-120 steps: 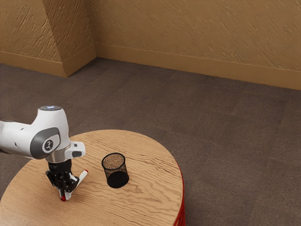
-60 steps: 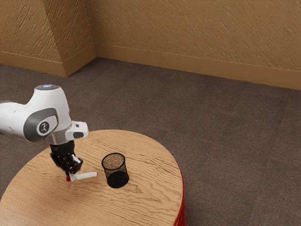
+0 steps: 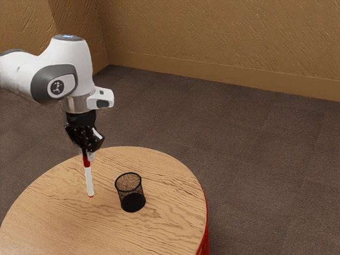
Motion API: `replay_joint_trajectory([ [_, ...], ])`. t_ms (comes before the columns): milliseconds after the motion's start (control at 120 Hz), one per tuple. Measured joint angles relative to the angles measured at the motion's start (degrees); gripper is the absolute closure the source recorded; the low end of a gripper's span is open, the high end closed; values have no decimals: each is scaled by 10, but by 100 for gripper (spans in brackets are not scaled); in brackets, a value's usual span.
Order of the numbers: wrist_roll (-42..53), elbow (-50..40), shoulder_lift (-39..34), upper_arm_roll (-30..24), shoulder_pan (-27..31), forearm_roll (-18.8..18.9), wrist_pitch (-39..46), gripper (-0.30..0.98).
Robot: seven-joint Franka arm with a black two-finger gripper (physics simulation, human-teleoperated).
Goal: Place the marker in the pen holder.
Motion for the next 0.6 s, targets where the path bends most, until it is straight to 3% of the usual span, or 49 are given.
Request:
replay_joint_trajectory([
  [167, -20, 92, 38, -38, -7, 0, -59, 69],
  [600, -49, 261, 224, -42, -34, -2, -101, 69],
])
